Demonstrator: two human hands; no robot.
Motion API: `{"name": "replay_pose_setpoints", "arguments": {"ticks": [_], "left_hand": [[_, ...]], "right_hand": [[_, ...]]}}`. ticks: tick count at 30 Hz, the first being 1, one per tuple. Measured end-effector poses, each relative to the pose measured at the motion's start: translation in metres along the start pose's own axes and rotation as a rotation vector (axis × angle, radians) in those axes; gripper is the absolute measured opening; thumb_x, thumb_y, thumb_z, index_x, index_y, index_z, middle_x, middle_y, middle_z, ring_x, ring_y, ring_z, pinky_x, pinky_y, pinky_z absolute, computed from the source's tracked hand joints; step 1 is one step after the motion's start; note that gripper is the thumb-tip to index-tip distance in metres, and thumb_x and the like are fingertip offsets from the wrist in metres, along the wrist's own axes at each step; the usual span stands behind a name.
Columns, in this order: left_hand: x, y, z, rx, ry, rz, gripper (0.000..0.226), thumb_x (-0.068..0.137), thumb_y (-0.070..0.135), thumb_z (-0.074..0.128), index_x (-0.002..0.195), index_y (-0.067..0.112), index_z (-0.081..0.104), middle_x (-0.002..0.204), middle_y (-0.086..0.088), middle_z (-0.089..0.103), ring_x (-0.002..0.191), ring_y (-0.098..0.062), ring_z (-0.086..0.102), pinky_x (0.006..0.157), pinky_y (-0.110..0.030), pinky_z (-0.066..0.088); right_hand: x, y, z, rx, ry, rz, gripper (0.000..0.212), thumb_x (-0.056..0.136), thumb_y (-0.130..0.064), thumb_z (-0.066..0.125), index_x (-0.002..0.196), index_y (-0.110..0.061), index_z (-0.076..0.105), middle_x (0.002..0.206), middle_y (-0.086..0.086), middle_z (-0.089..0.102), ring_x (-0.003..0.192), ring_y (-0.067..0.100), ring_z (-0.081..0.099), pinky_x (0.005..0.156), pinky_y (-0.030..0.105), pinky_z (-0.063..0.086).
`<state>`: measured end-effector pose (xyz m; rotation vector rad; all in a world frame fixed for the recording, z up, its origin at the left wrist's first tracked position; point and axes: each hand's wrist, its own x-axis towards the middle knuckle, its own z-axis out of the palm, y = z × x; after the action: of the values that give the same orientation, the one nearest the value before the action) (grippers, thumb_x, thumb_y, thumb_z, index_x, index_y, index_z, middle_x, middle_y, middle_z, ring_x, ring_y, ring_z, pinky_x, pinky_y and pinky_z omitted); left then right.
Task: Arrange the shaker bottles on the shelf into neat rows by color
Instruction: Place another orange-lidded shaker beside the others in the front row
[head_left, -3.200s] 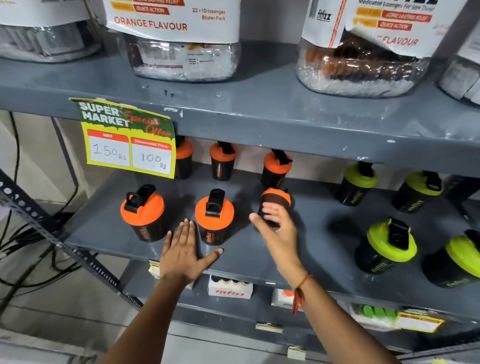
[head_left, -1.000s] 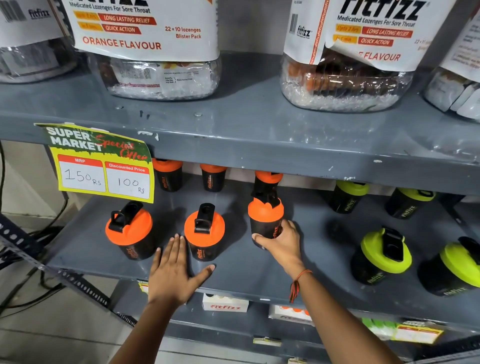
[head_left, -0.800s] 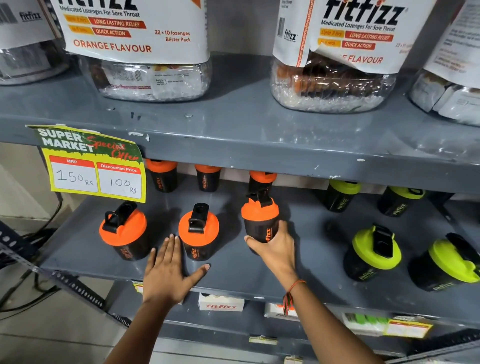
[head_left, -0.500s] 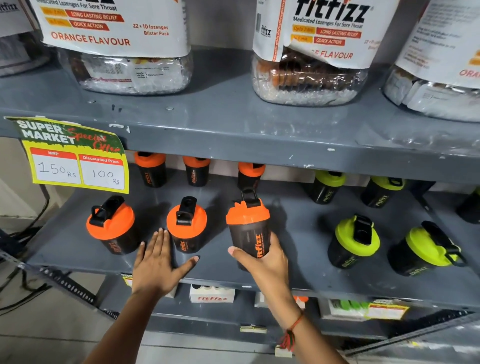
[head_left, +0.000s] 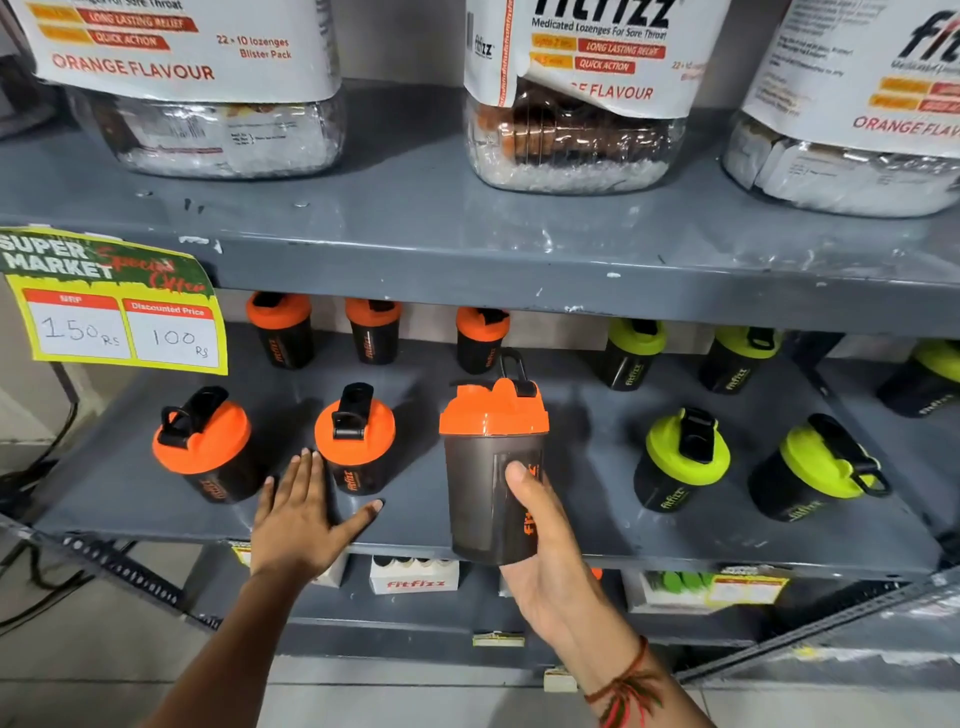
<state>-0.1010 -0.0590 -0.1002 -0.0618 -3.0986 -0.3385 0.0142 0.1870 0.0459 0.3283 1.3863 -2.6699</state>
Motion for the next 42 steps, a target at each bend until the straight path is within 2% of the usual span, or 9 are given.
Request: {"name": "replay_pose_setpoints", "arguments": {"ticks": [5, 14, 17, 18, 21, 23, 26, 33, 42], "left_hand": [[0.000, 0.000, 0.002, -0.004, 0.004, 0.003, 0.116, 0.070, 0.092, 0.016, 0.153, 0.011, 0.006, 0.162, -0.005, 0.008, 0.148, -0.015, 0.001, 0.121, -0.042, -0.001], [-0.002, 0.003, 0.000, -0.002, -0.013, 0.005, 0.115, 0.071, 0.092, 0.014, 0.153, 0.011, 0.004, 0.162, -0.006, 0.007, 0.148, -0.015, -0.001, 0.121, -0.043, -0.001], [-0.003, 0.002, 0.000, -0.003, -0.006, 0.002, 0.117, 0.070, 0.092, 0.014, 0.153, 0.011, 0.005, 0.162, -0.005, 0.008, 0.148, -0.014, 0.000, 0.121, -0.042, -0.001], [-0.002, 0.002, 0.000, -0.003, 0.000, -0.001, 0.117, 0.069, 0.093, 0.014, 0.153, 0.011, 0.006, 0.162, -0.005, 0.009, 0.148, -0.014, 0.000, 0.121, -0.042, -0.001], [-0.001, 0.002, -0.001, -0.002, 0.007, -0.004, 0.118, 0.069, 0.093, 0.013, 0.153, 0.011, 0.007, 0.162, -0.004, 0.008, 0.148, -0.013, -0.001, 0.121, -0.041, -0.002], [0.000, 0.001, -0.002, -0.006, 0.013, -0.003, 0.117, 0.069, 0.093, 0.013, 0.153, 0.011, 0.007, 0.162, -0.005, 0.008, 0.148, -0.013, 0.000, 0.121, -0.041, -0.002], [0.000, 0.001, -0.001, -0.001, 0.018, 0.006, 0.117, 0.070, 0.092, 0.014, 0.153, 0.010, 0.007, 0.162, -0.005, 0.009, 0.148, -0.014, 0.001, 0.121, -0.041, -0.002], [0.000, 0.000, 0.001, 0.006, 0.036, 0.006, 0.115, 0.071, 0.092, 0.016, 0.153, 0.010, 0.010, 0.161, -0.006, 0.012, 0.148, -0.016, 0.004, 0.121, -0.043, 0.002], [0.000, 0.001, -0.003, -0.043, -0.008, -0.001, 0.117, 0.070, 0.093, 0.017, 0.153, 0.012, 0.003, 0.162, -0.004, 0.005, 0.148, -0.013, -0.003, 0.121, -0.042, -0.002]], "right_hand": [[0.008, 0.003, -0.011, 0.020, 0.005, 0.013, 0.039, 0.060, -0.040, 0.075, 0.099, -0.033, 0.077, 0.106, 0.002, 0.077, 0.097, 0.015, 0.073, 0.084, 0.038, 0.058], [0.046, 0.002, -0.035, -0.135, 0.065, -0.085, 0.089, 0.044, -0.044, 0.097, 0.122, -0.018, 0.066, 0.116, 0.002, 0.076, 0.107, 0.015, 0.071, 0.098, 0.038, 0.053], [0.074, 0.000, -0.049, -0.281, 0.025, -0.155, 0.042, 0.075, -0.013, 0.083, 0.114, -0.016, 0.068, 0.109, 0.000, 0.077, 0.103, 0.012, 0.070, 0.096, 0.030, 0.053], [0.082, -0.001, -0.053, -0.343, 0.008, -0.166, 0.038, 0.080, -0.002, 0.076, 0.114, -0.017, 0.067, 0.111, 0.001, 0.077, 0.104, 0.013, 0.070, 0.096, 0.030, 0.054], [0.104, 0.003, -0.067, -0.482, -0.011, -0.146, 0.057, 0.078, 0.010, 0.075, 0.125, -0.018, 0.060, 0.125, 0.010, 0.071, 0.114, 0.019, 0.068, 0.098, 0.032, 0.055], [0.112, 0.008, -0.072, -0.524, -0.026, -0.113, 0.068, 0.075, 0.014, 0.076, 0.132, -0.017, 0.055, 0.129, 0.011, 0.068, 0.114, 0.015, 0.068, 0.088, 0.023, 0.056], [0.115, 0.018, -0.077, -0.578, -0.011, -0.072, 0.072, 0.072, 0.016, 0.078, 0.129, -0.022, 0.054, 0.129, 0.010, 0.067, 0.104, 0.005, 0.068, 0.082, 0.015, 0.054], [0.117, 0.030, -0.081, -0.635, 0.004, -0.067, 0.073, 0.070, 0.014, 0.081, 0.119, -0.033, 0.055, 0.119, -0.001, 0.070, 0.109, 0.010, 0.066, 0.080, 0.016, 0.055], [0.118, 0.038, -0.086, -0.666, -0.008, -0.089, 0.076, 0.071, 0.008, 0.083, 0.120, -0.041, 0.052, 0.128, -0.007, 0.065, 0.118, 0.004, 0.062, 0.095, 0.020, 0.053]]}}
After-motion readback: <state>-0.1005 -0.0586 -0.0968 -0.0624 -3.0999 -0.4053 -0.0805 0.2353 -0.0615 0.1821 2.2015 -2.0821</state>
